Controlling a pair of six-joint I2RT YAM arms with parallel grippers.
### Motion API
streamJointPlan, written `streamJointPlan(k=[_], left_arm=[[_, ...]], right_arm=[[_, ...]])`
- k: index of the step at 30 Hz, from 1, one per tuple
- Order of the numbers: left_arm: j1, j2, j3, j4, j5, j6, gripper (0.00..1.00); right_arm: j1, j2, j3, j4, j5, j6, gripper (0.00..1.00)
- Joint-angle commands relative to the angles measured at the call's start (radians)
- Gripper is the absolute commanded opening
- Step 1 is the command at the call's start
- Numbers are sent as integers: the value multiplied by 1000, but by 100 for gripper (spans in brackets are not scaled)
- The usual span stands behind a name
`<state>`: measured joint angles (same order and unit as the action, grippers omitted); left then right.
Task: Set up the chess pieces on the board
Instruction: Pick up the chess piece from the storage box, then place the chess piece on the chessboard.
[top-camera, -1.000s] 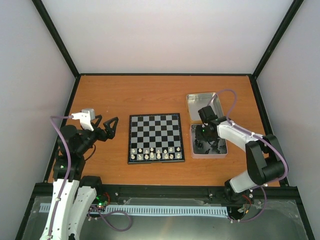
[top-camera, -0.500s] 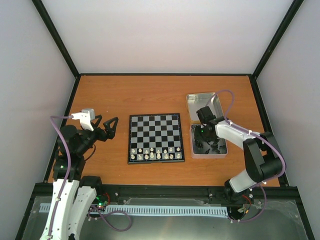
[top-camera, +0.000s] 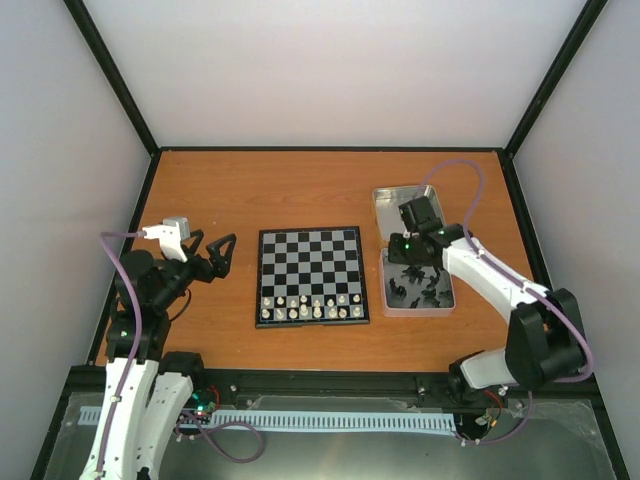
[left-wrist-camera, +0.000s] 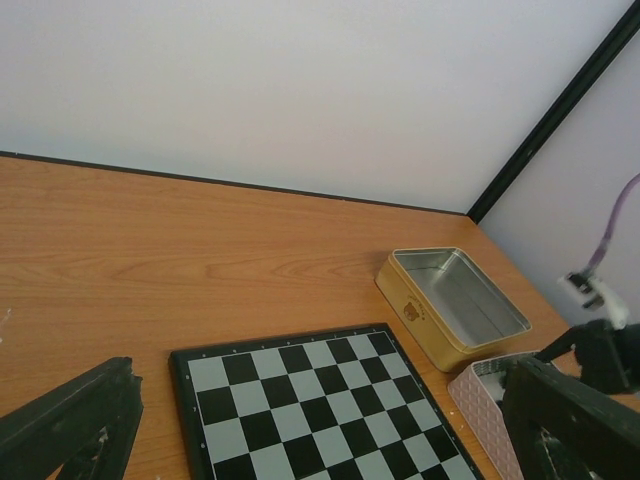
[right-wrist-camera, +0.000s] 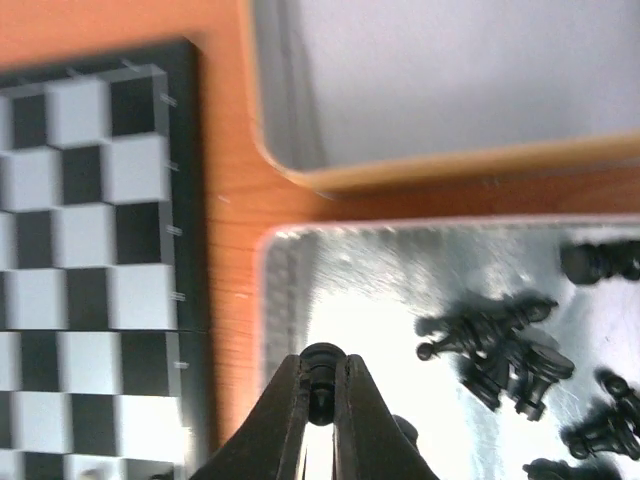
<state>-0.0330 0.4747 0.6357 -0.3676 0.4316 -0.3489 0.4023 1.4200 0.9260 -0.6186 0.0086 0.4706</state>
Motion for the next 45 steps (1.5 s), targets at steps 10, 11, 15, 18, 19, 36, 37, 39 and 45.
streamJointPlan(k=[10, 11, 15, 18, 19, 36, 37, 39, 45], left_arm=[[-1, -16, 13, -3, -22, 12, 100], [-1, -15, 12, -5, -23, 13, 100], [-1, -16, 14, -7, -32, 14, 100], [-1, -11, 13, -7, -34, 13, 100], [-1, -9, 13, -8, -35, 13, 100], [-1, 13, 15, -13, -43, 16, 100], [-1, 13, 14, -13, -44, 15, 100], [-1, 14, 15, -14, -43, 15, 100], [-1, 13, 13, -16, -46, 16, 100]], right_arm=[[160, 213, 336, -76, 17, -45, 3], [164, 249, 364, -84, 28, -49, 3], [178, 350, 449, -101, 59, -60, 3], [184, 419, 493, -108, 65, -65, 3], [187, 441, 508, -111, 64, -67, 3], [221, 636, 638, -164, 80, -82, 3], [221, 636, 637, -163, 84, -81, 3], [221, 641, 640, -162, 92, -82, 4], [222, 592, 652, -160, 76, -78, 43]])
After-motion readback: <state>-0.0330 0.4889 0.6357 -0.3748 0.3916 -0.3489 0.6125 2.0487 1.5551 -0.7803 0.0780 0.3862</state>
